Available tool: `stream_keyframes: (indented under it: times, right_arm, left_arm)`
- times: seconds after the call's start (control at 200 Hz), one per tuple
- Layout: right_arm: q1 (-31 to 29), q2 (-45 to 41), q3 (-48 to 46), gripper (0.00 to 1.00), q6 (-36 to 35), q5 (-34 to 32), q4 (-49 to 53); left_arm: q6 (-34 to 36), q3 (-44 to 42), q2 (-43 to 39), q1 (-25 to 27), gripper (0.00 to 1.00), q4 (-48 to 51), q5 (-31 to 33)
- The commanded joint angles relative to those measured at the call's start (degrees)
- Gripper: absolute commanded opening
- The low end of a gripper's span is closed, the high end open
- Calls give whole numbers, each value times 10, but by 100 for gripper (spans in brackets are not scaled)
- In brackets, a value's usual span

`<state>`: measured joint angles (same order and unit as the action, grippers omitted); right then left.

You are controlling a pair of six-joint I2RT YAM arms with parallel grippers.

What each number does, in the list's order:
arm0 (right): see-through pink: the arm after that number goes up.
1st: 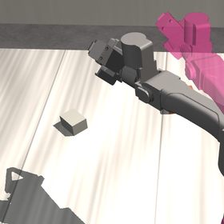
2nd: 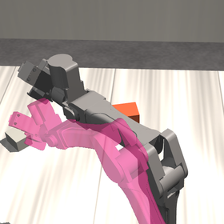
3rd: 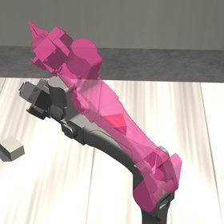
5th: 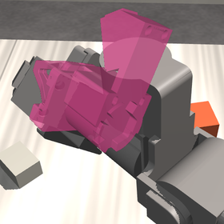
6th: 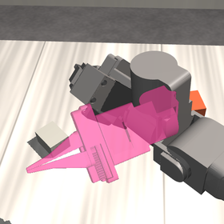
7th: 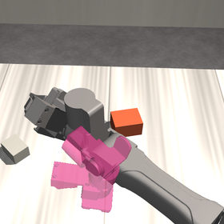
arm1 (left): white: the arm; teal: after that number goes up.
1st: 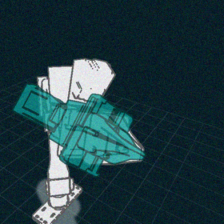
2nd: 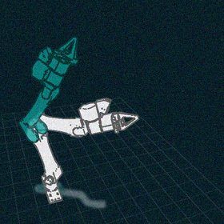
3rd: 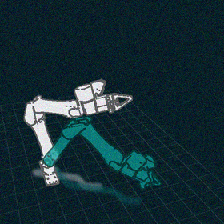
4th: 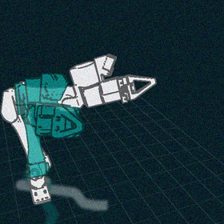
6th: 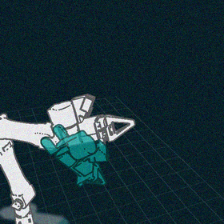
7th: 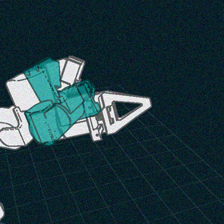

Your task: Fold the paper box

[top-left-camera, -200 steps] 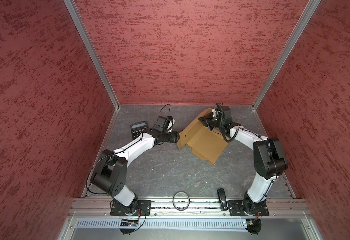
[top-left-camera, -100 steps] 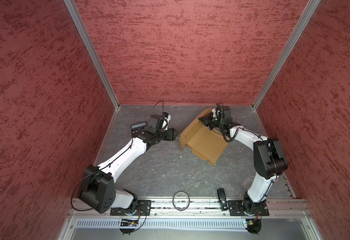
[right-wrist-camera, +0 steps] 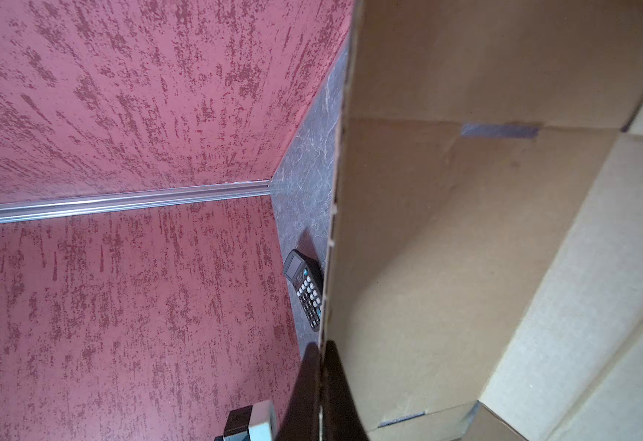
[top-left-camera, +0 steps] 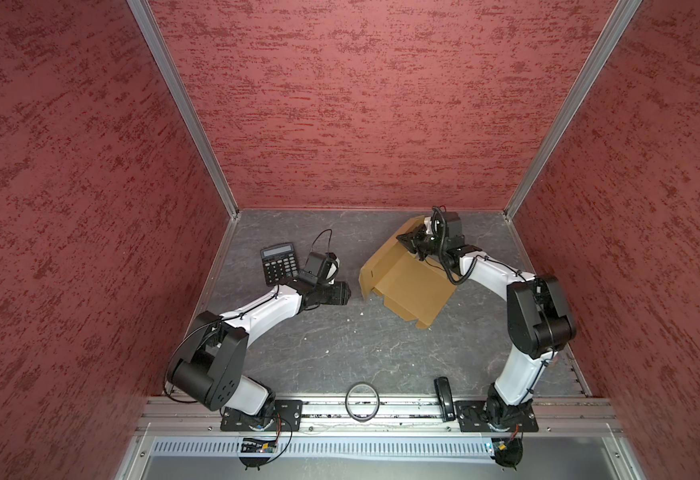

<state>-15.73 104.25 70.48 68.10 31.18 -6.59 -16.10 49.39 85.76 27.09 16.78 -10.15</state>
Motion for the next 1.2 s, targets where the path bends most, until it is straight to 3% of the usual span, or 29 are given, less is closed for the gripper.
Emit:
stream_keyframes:
  times: [0.0, 0.346, 1.192]
  right_arm:
    - [-5, -9, 5, 4, -1, -13, -13]
    - [-7, -4, 3, 4, 2, -15, -16]
    - [-13, 1, 8, 4, 8, -21, -20]
  left_arm:
    - [-2, 12, 14, 11, 68, -62, 7]
    - [10, 55, 58, 36, 67, -82, 10]
    - [-8, 80, 80, 73, 66, -108, 8]
